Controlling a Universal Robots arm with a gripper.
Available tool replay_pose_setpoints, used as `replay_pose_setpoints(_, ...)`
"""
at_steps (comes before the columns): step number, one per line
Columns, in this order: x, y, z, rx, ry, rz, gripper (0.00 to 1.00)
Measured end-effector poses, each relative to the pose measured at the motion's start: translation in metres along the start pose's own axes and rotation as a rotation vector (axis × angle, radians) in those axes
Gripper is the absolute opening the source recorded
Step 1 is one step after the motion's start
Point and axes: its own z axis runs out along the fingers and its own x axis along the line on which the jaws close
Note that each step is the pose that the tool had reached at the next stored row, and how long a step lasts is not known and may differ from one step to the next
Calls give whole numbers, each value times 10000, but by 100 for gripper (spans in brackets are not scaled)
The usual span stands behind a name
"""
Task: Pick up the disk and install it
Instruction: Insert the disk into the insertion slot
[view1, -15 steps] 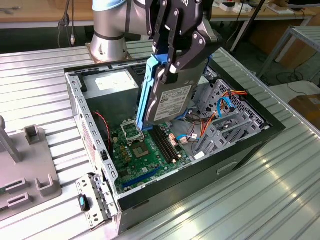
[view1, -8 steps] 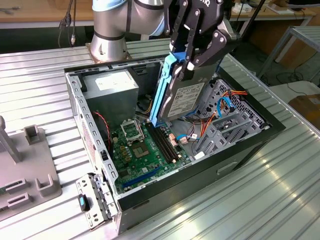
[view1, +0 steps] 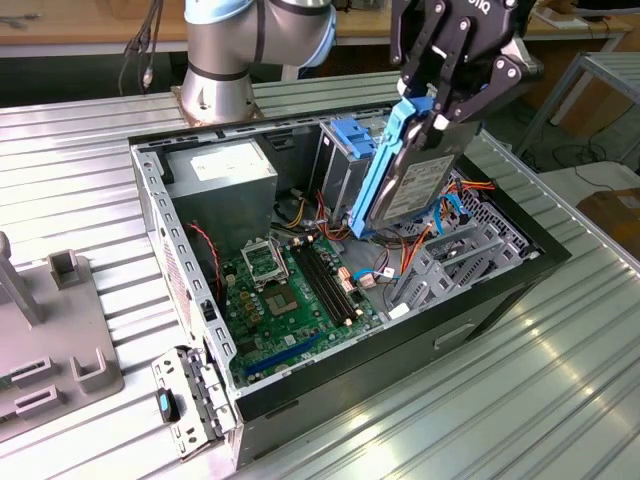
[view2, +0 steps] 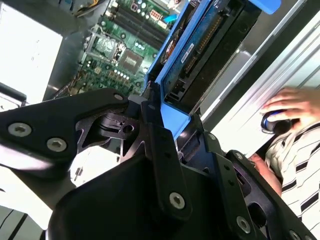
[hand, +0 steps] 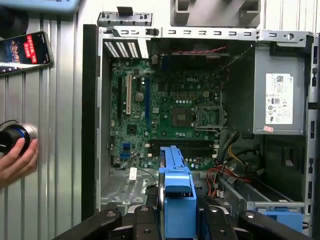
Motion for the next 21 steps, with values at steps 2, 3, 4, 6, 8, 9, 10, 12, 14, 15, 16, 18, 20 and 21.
replay_pose_setpoints(2, 6, -167, -2, -26, 0, -1, 37)
replay_pose_setpoints(3, 31, -185, -2, -36, 1, 0, 37)
replay_pose_setpoints(4, 80, -186, -1, -36, -1, 0, 37)
replay_pose_setpoints(6, 155, -184, -2, -36, 1, 0, 37)
replay_pose_setpoints(8, 196, -183, -2, -35, -1, 0, 37)
replay_pose_setpoints(9, 227, -182, -2, -36, -1, 1, 37)
replay_pose_setpoints(10, 279, -183, -2, -36, 0, 0, 37)
replay_pose_setpoints(12, 325, -182, -2, -35, -1, 0, 37)
replay_pose_setpoints(14, 372, -196, 0, -36, 5, 0, 37)
replay_pose_setpoints(15, 385, -226, 4, -36, 5, 0, 37)
replay_pose_setpoints(16, 394, -263, 6, -38, 7, 0, 37)
replay_pose_setpoints(18, 414, -376, 12, -46, 7, 1, 37)
replay_pose_setpoints(20, 428, -462, 16, -53, 7, 1, 37)
replay_pose_setpoints(21, 433, -498, 16, -56, 8, 2, 37)
